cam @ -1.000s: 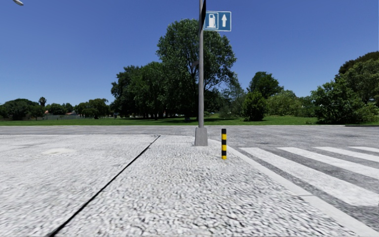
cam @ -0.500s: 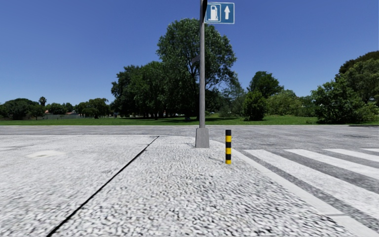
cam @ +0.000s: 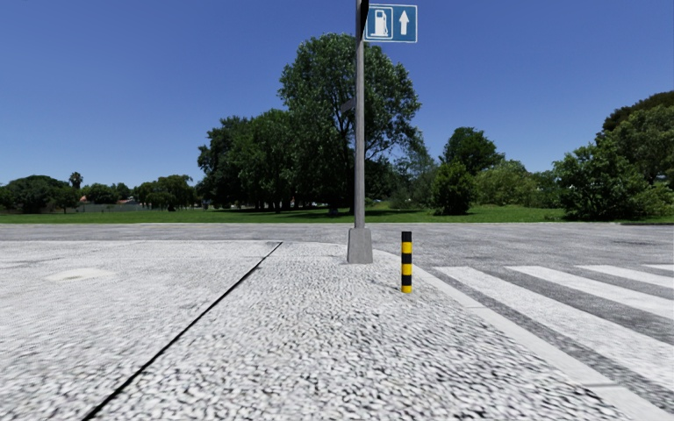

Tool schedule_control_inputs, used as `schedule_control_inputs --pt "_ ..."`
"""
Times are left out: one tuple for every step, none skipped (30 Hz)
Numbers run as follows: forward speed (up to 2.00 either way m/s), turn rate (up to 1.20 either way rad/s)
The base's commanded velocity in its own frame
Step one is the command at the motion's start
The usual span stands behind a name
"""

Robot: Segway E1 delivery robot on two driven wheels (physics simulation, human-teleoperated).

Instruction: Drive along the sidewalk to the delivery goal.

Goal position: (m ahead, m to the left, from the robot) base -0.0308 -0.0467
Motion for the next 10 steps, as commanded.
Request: schedule_control_inputs --pt "0.00 0.00" --pt "0.00 0.00" --pt "0.00 0.00" --pt "0.00 0.00" --pt "0.00 0.00" --pt "0.00 0.00" --pt "0.00 0.00" --pt "0.00 0.00" --pt "0.00 0.00" --pt "0.00 0.00"
